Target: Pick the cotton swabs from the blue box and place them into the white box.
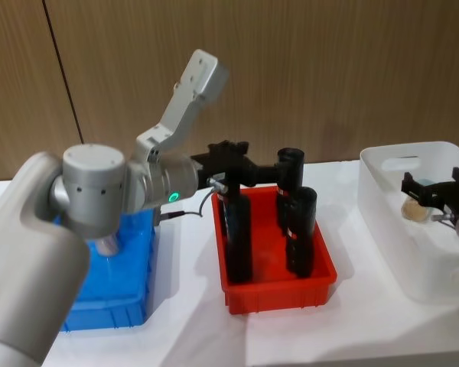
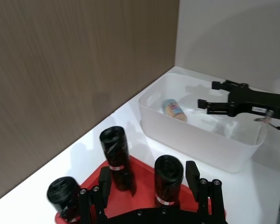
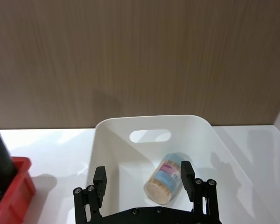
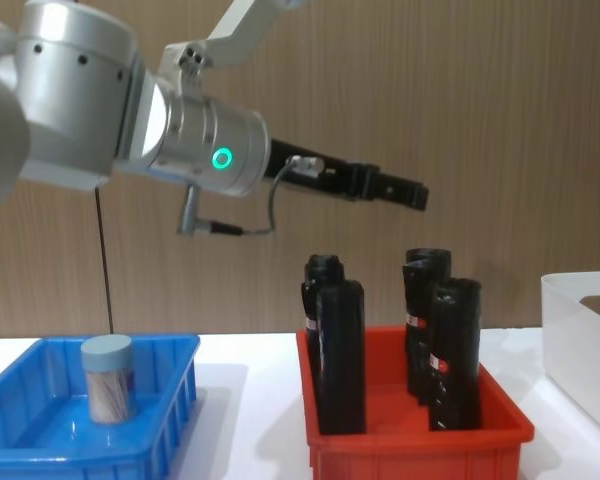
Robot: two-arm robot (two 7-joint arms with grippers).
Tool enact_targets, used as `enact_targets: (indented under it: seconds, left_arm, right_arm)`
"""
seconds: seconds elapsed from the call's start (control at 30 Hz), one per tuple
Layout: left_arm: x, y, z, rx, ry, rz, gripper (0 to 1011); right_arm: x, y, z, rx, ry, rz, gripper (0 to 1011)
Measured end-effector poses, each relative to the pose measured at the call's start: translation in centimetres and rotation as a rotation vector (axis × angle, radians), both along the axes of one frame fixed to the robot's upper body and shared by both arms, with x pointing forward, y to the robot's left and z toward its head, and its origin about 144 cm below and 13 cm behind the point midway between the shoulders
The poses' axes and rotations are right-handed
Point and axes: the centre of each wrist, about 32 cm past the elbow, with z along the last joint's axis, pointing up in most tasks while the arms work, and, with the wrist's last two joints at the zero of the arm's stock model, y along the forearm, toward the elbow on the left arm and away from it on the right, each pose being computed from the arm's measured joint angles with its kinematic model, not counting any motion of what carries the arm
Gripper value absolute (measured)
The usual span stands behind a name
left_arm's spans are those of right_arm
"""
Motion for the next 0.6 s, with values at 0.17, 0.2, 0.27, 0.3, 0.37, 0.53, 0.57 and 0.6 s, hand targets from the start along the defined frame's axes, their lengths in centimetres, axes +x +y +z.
enact_targets:
  seconds: [0.17,0.2,0.27,0.3,0.37,0.53,0.57,0.6]
  left_arm:
    - [-1.1,0.4,-1.4,0.010,-0.044,0.043,1004]
    - [-1.3,0.5,-1.6,0.011,-0.049,0.049,1004]
    - [-1.8,0.7,-2.2,0.014,-0.070,0.069,1004]
    - [-1.9,0.7,-2.4,0.015,-0.076,0.074,1004]
    - [-2.4,0.9,-2.9,0.018,-0.094,0.092,1004]
    - [-3.5,1.2,-4.1,0.023,-0.133,0.128,1004]
    - [-3.7,1.3,-4.3,0.023,-0.139,0.134,1004]
    - [-4.1,1.4,-4.6,0.024,-0.152,0.146,1004]
  right_arm:
    - [-1.4,0.6,-0.3,-0.007,-0.024,0.036,1001]
    - [-1.5,0.7,-0.4,-0.008,-0.027,0.040,1001]
    - [-1.9,0.9,-0.4,-0.009,-0.034,0.050,1001]
    - [-2.3,1.1,-0.5,-0.009,-0.040,0.061,1001]
    - [-3.0,1.4,-0.6,-0.012,-0.051,0.077,1001]
    - [-4.4,2.1,-0.8,-0.013,-0.074,0.113,1001]
    - [-4.4,2.1,-0.8,-0.013,-0.074,0.113,1001]
    - [-4.8,2.3,-0.9,-0.012,-0.081,0.125,1001]
